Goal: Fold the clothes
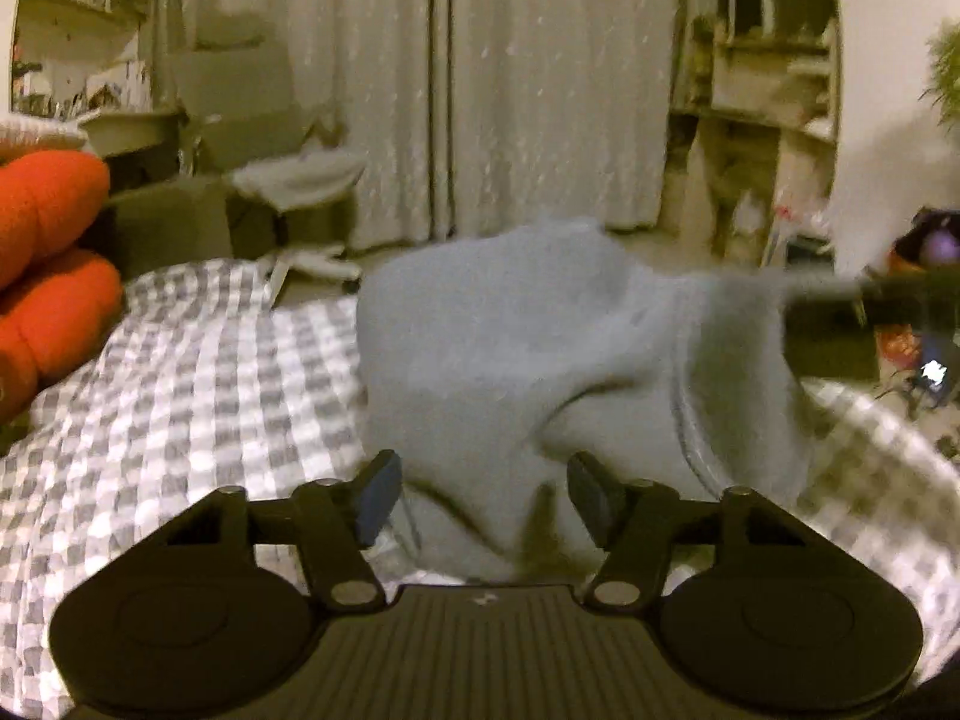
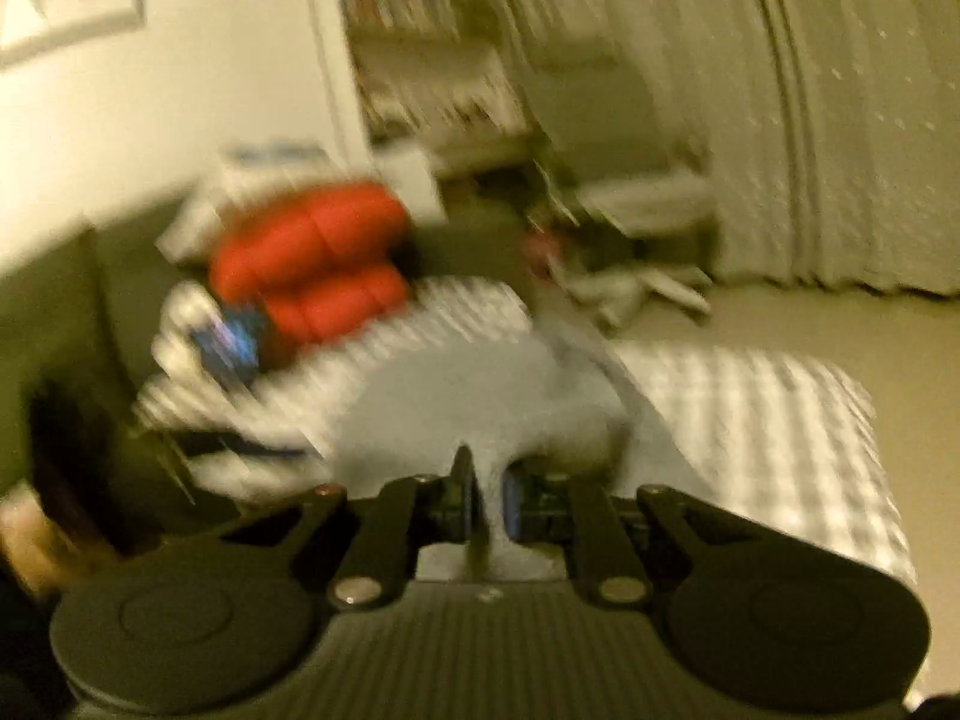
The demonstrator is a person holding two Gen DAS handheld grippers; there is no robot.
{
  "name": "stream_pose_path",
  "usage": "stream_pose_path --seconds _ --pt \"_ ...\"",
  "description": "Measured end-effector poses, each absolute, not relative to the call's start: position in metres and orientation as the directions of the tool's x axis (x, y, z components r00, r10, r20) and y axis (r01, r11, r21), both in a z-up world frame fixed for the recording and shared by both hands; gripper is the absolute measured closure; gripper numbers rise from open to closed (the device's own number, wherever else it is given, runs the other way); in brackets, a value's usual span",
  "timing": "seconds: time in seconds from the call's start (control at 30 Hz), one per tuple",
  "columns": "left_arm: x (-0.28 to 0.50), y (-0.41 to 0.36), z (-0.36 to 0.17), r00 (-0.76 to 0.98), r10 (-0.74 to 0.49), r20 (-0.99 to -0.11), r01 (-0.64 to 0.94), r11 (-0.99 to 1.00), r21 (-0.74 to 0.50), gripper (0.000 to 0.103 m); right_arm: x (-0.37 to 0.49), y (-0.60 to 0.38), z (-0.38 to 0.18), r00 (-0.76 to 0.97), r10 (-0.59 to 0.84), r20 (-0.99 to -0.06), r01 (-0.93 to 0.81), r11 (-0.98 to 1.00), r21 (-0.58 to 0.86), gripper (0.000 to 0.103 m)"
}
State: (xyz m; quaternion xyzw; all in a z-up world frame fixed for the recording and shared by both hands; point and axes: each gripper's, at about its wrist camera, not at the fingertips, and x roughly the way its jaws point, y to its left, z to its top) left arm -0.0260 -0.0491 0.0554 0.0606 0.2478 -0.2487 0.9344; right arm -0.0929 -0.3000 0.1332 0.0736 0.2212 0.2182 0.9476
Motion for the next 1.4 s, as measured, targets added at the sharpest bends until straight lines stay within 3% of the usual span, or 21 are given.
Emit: stream_pose_path --seconds 0.03,0.1,0.27,0.4,0.47,0.53,0.57,0.6,0.67,0.73,0.77,0.83,1.03,1.1,1.2,1.4 --pt "-0.031 -0.051 0.059 0.758 -0.444 -0.478 0.507 0.862 0.003 0.017 -0.091 -0.297 0.146 0.807 0.475 -0.351 -0.406 0.878 0.255 0.093" --pt "-0.040 -0.055 0.065 0.765 -0.464 -0.447 0.531 0.847 0.031 0.007 -0.080 -0.291 0.169 0.803 0.514 -0.302 -0.437 0.852 0.288 0.093" --pt "-0.058 -0.070 0.074 0.759 -0.518 -0.394 0.598 0.794 0.108 0.000 -0.054 -0.260 0.202 0.752 0.602 -0.269 -0.515 0.791 0.330 0.093" --pt "-0.052 -0.079 0.079 0.804 -0.467 -0.367 0.545 0.826 0.144 0.001 -0.037 -0.232 0.223 0.694 0.674 -0.252 -0.582 0.732 0.353 0.093" --pt "-0.047 -0.074 0.081 0.837 -0.418 -0.353 0.495 0.854 0.163 0.020 -0.037 -0.222 0.226 0.681 0.687 -0.255 -0.610 0.724 0.323 0.093" --pt "-0.040 -0.057 0.085 0.862 -0.366 -0.351 0.436 0.888 0.144 0.067 -0.035 -0.225 0.225 0.704 0.663 -0.254 -0.593 0.746 0.304 0.090" --pt "-0.036 -0.045 0.086 0.863 -0.362 -0.352 0.419 0.903 0.099 0.075 -0.033 -0.230 0.224 0.721 0.644 -0.254 -0.574 0.762 0.301 0.088" --pt "-0.032 -0.030 0.088 0.859 -0.371 -0.354 0.408 0.912 0.035 0.096 -0.031 -0.235 0.222 0.738 0.624 -0.255 -0.555 0.777 0.297 0.084" --pt "-0.019 0.005 0.093 0.850 -0.399 -0.345 0.377 0.917 -0.130 0.100 -0.033 -0.242 0.210 0.758 0.595 -0.268 -0.529 0.801 0.281 0.065" --pt "-0.010 0.029 0.099 0.859 -0.395 -0.325 0.339 0.915 -0.217 0.100 -0.033 -0.248 0.195 0.763 0.580 -0.284 -0.515 0.812 0.274 0.030" --pt "-0.007 0.038 0.102 0.866 -0.386 -0.318 0.322 0.917 -0.235 0.100 -0.034 -0.247 0.185 0.761 0.572 -0.305 -0.514 0.819 0.253 0.026" --pt "-0.002 0.047 0.108 0.876 -0.366 -0.313 0.298 0.923 -0.242 0.100 -0.039 -0.244 0.165 0.756 0.554 -0.350 -0.517 0.832 0.199 0.020" --pt "-0.005 0.058 0.133 0.893 -0.370 -0.258 0.306 0.917 -0.258 0.101 -0.050 -0.211 0.115 0.744 0.480 -0.465 -0.558 0.829 -0.038 0.019" --pt "-0.009 0.054 0.145 0.886 -0.401 -0.233 0.346 0.906 -0.244 0.101 -0.061 -0.189 0.118 0.776 0.461 -0.430 -0.569 0.806 -0.163 0.018" --pt "-0.018 0.034 0.163 0.875 -0.434 -0.214 0.397 0.897 -0.197 0.101 -0.072 -0.158 0.128 0.812 0.456 -0.363 -0.569 0.755 -0.326 0.001" --pt "-0.026 0.015 0.172 0.839 -0.494 -0.229 0.462 0.868 -0.181 0.101 -0.065 -0.124 0.143 0.823 0.459 -0.334 -0.567 0.695 -0.442 0.004"
